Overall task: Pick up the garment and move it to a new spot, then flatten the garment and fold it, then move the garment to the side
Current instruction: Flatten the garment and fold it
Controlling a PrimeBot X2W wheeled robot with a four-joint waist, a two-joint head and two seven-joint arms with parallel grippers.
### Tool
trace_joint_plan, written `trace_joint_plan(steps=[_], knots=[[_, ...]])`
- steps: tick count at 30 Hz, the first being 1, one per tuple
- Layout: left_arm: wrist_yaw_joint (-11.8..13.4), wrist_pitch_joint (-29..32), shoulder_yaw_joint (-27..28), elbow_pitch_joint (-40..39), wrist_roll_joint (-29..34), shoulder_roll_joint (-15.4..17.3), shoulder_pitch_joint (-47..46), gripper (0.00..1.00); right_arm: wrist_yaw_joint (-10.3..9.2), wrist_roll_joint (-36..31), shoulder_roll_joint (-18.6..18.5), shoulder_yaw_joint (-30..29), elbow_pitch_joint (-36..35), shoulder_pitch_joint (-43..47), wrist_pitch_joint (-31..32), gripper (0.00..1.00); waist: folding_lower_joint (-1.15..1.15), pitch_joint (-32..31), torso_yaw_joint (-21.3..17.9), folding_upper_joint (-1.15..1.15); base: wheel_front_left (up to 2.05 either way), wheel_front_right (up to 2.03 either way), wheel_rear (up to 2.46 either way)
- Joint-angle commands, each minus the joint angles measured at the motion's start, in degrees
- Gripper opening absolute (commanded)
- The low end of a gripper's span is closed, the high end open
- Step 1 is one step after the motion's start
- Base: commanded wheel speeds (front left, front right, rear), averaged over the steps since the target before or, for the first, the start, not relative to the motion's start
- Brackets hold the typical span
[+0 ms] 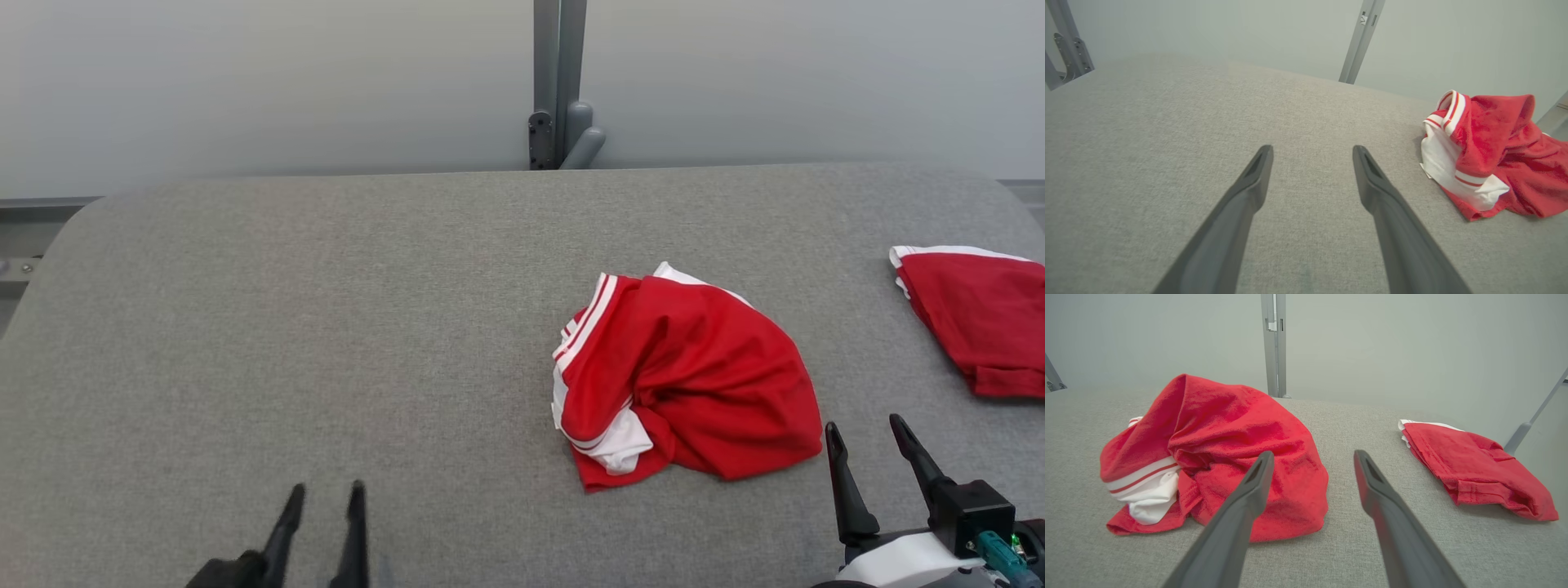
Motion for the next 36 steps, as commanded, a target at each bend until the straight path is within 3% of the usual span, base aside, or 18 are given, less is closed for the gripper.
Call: trace_joint_plan(steps=[1,7,11,18,25,26,27,28,29,30,36], knots=[[-0.27,-0.09,-2.59,0.27,-1.47,-0.53,-2.11,1.0,-0.08,0.23,-0.28,0.1,-0.47,-0.65,-0.08,1.0,0.0,0.8,-1.38,0.0,0.0,0.0,0.0],[-0.23,2.77,-15.24,6.88,-7.8,-0.84,-10.97,1.0,-0.08,0.63,0.04,2.12,-0.77,-2.86,-0.08,1.0,0.0,3.02,-5.44,0.0,0.0,0.0,0.0],[-0.24,5.19,-20.49,13.43,-12.2,-1.09,-17.22,1.0,-0.08,1.0,0.29,3.0,-0.58,-3.8,-0.08,1.0,0.0,4.25,-8.72,0.0,0.0,0.0,0.0],[-0.24,4.23,-25.58,20.87,-19.76,-1.04,-23.67,1.0,-0.08,1.04,0.19,2.6,-0.31,-4.67,-0.08,1.0,0.0,5.93,-12.98,0.0,0.0,0.0,0.0],[-0.25,2.04,-27.49,25.75,-23.65,-0.45,-28.19,1.0,-0.08,1.4,0.48,2.45,-0.3,-5.76,-0.08,1.0,0.0,7.91,-14.59,0.0,0.0,0.0,0.0],[-0.25,1.81,-27.8,26.3,-23.86,-0.32,-28.83,0.82,-0.08,1.43,0.54,2.48,-0.3,-5.84,-0.08,1.0,0.0,8.12,-14.65,0.0,0.0,0.0,0.0],[-0.25,1.62,-28.22,26.72,-24.21,-0.28,-29.32,0.51,-0.08,1.43,0.57,2.46,-0.27,-5.87,-0.08,1.0,0.0,8.28,-14.67,0.0,0.0,0.0,0.0],[-0.25,1.42,-28.67,27.01,-24.77,-0.29,-29.72,0.35,-0.08,1.48,0.68,2.46,-0.24,-5.92,-0.08,1.0,0.0,8.41,-14.71,0.0,0.0,0.0,0.0],[-0.25,1.42,-28.67,27.01,-24.77,-0.29,-29.72,0.35,-0.08,1.48,0.68,2.46,-0.24,-5.92,-0.08,1.0,0.0,8.41,-14.71,0.0,0.0,0.0,0.0],[-0.25,1.34,-29.09,27.01,-25.33,-0.25,-30.19,0.01,-0.08,1.49,0.8,2.52,-0.18,-6.02,-0.08,1.0,0.0,8.5,-14.78,0.0,0.0,0.0,0.0],[-0.25,0.65,-30.5,24.07,-29.08,1.14,-32.27,0.0,-0.08,1.52,1.36,2.37,0.0,-6.19,-0.08,1.0,0.0,8.37,-14.4,0.0,0.0,0.0,0.0]])
